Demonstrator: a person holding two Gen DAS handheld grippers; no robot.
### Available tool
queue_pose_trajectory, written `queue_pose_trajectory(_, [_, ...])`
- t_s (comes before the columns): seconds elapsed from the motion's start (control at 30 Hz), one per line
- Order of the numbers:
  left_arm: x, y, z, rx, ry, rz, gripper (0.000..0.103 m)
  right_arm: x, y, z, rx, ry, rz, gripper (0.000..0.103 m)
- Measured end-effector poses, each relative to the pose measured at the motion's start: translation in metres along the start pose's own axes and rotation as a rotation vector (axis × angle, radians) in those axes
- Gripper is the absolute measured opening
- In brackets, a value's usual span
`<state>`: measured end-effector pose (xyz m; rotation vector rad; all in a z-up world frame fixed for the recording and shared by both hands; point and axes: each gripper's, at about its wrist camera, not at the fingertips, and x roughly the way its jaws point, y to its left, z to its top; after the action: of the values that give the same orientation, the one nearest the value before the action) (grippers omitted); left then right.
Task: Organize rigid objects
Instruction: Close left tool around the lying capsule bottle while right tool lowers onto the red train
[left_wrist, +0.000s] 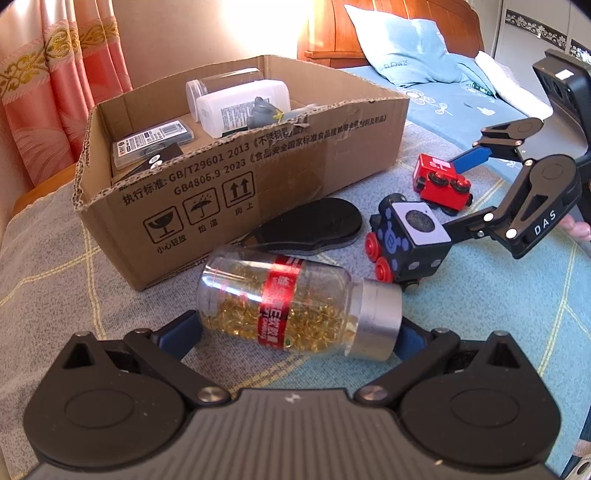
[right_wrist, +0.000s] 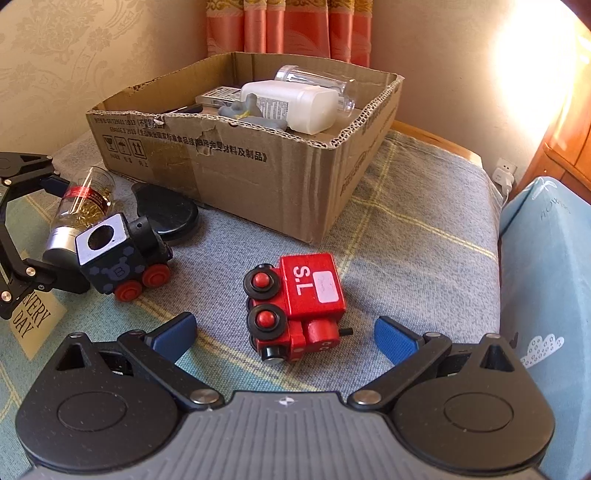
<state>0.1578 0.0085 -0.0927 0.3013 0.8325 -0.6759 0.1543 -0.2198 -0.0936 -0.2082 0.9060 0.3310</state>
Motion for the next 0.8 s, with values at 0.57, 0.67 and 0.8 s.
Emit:
queue_pose_trajectory(0.57, [-0.014, -0.013, 0.008, 0.018, -0.054, 0.065, 0.102, -0.001, -0.001, 0.001, -0.067, -0.022, 0.023, 0.102])
queue_pose_trajectory(0.67, [-0.014, -0.014, 0.008, 0.013, -0.05, 0.072, 0.101, -0.004, 0.002, 0.004, -0.098, -0.027, 0.026, 0.091])
queue_pose_trajectory(0.8, [-0.013, -0.014, 0.01, 0.012, -0.048, 0.066, 0.1, -0.006, 0.0, 0.008, -0.105, -0.035, 0.002, 0.078])
